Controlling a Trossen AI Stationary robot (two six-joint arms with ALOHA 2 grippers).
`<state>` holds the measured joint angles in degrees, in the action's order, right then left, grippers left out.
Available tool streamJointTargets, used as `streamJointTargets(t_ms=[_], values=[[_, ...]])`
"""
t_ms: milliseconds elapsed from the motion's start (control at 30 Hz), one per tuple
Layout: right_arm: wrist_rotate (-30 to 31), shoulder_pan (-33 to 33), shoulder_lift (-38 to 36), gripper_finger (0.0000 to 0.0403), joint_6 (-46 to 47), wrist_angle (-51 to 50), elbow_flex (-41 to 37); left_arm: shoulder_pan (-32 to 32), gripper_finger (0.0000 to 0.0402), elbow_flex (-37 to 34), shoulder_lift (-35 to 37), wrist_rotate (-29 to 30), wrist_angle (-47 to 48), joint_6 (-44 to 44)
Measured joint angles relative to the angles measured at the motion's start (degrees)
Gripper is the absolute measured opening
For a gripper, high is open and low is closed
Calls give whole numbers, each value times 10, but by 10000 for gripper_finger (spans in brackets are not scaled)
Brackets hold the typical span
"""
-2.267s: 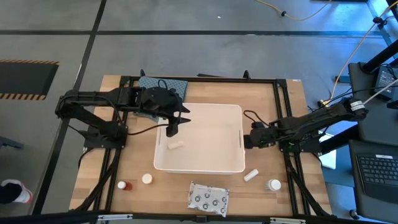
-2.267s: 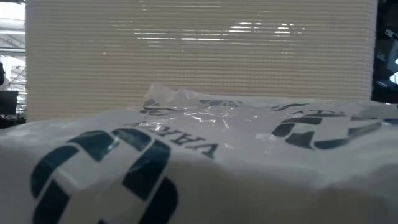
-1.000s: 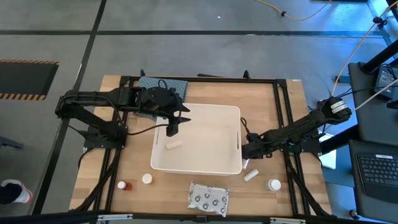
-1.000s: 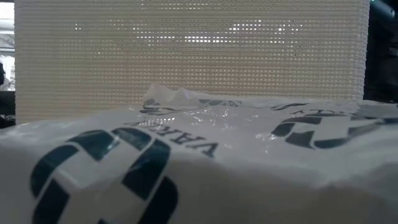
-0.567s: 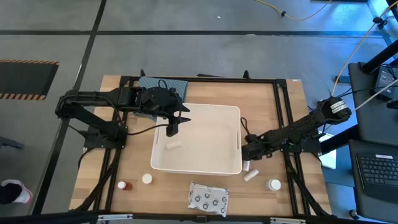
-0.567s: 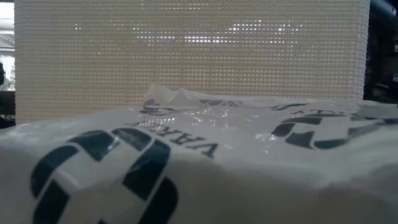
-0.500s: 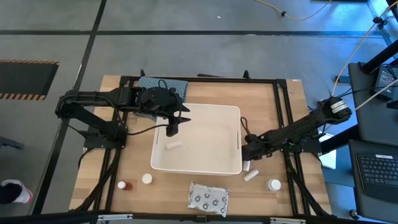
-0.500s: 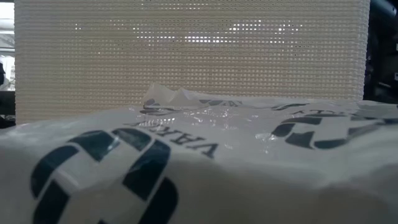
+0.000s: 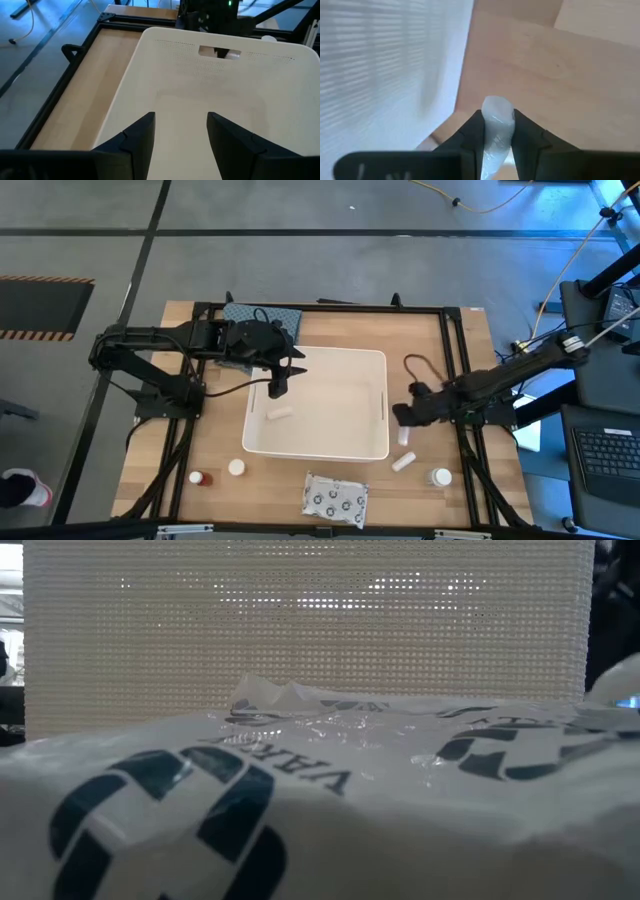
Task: Pick & place medical supplies in basket/bin
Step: Put the top white rolled gauze into the white basket
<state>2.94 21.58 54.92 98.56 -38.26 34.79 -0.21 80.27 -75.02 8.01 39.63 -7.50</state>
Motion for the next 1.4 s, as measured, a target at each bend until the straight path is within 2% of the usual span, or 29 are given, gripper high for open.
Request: streamJointTargets(t_ms=[133,267,367,533,633,700,800,933,1000,1200,1400], values=[[36,0,-78,73,-14,-8,0,0,173,0,0,-1,0,-3],[109,0,-142,73,-48,-12,16,0,173,0,0,-1,0,-3],[173,0,-172,73,-117,-12,51,0,173,0,0,-1,0,-3],[296,0,-179,73,-319,25,146,0,173,0,0,-1,-3,-13],[360,0,-154,73,-500,118,200,2,173,0,-3,-2,-38,-43],[382,0,-127,73,-622,183,229,8,173,-1,-5,-22,-69,-71],[387,-9,-74,73,-748,253,265,15,173,0,-16,-66,-126,-83],[386,-36,5,73,-811,280,308,20,173,0,-41,-141,-214,-93],[386,-48,43,73,-835,283,332,20,173,0,-56,-159,-250,-90],[364,-60,139,73,-895,291,413,20,173,0,-96,-162,-287,-77],[344,-65,193,73,-916,282,458,15,182,0,-113,-169,-328,-39]])
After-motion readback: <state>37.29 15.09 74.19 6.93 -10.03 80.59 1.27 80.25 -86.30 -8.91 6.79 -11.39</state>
